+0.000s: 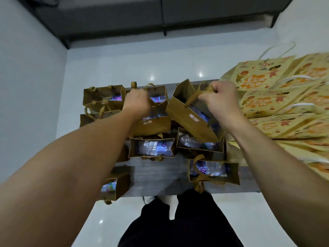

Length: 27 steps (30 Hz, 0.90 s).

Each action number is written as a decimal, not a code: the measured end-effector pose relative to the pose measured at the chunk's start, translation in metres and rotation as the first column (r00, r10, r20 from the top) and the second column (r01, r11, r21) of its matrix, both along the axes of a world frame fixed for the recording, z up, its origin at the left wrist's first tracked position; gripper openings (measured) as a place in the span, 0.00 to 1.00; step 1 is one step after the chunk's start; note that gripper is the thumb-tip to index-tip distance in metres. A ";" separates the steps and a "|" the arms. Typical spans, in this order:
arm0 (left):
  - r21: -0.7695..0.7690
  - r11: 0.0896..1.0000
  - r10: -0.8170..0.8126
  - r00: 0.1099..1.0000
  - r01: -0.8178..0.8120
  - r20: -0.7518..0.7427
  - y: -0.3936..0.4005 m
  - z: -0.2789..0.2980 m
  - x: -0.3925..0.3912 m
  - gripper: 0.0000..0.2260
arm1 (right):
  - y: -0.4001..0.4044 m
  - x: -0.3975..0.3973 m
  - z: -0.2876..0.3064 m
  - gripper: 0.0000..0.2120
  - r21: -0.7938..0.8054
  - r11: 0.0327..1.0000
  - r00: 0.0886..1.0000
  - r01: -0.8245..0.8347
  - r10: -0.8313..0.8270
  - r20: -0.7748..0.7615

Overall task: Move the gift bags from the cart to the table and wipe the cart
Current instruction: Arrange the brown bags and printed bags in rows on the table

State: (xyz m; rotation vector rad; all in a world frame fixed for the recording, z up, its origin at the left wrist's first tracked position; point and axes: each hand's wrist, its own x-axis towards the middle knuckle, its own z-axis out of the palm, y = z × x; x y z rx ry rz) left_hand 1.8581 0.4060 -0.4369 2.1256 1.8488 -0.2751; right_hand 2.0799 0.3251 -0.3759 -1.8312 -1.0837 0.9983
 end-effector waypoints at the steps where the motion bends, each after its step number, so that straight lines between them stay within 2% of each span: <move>1: 0.024 1.000 0.012 1.000 -0.013 0.016 0.002 0.014 0.000 0.07 | 0.000 0.000 0.012 0.18 0.018 1.000 1.000 -0.017 0.017 -0.003; 4: 0.103 0.992 0.061 0.992 -0.073 0.112 0.000 0.055 -0.007 0.08 | -0.002 -0.008 0.049 0.14 0.086 0.992 0.996 -0.093 0.092 0.016; 7: 0.147 0.981 0.093 0.970 -0.128 0.223 -0.014 0.090 -0.027 0.05 | -0.007 -0.026 0.085 0.15 0.139 0.980 0.988 -0.141 0.130 0.086; 10: 0.206 0.965 0.094 0.944 -0.164 0.316 -0.030 0.123 -0.052 0.04 | -0.013 -0.049 0.121 0.18 0.188 0.976 0.992 -0.109 0.095 0.079; 14: 0.274 0.921 0.142 0.895 -0.275 0.422 -0.049 0.161 -0.091 0.08 | -0.019 -0.073 0.163 0.18 0.261 0.965 0.999 -0.021 0.013 0.033; 17: 0.247 0.871 0.242 0.808 -0.425 0.537 -0.061 0.185 -0.126 0.10 | -0.022 -0.095 0.187 0.15 0.300 0.953 0.999 0.036 -0.038 0.002; 21: 0.223 0.789 0.334 0.705 -0.572 0.626 -0.077 0.207 -0.177 0.10 | -0.022 -0.132 0.199 0.15 0.334 0.942 0.997 0.041 -0.061 0.051; 24: 0.212 0.771 0.358 0.684 -0.600 0.635 -0.094 0.215 -0.205 0.10 | -0.021 -0.153 0.191 0.07 0.312 0.949 0.987 -0.048 -0.004 0.163; 27: 0.200 0.752 0.384 0.664 -0.628 0.641 -0.111 0.216 -0.225 0.10 | -0.024 -0.163 0.176 0.06 0.262 0.955 0.968 -0.139 0.075 0.241</move>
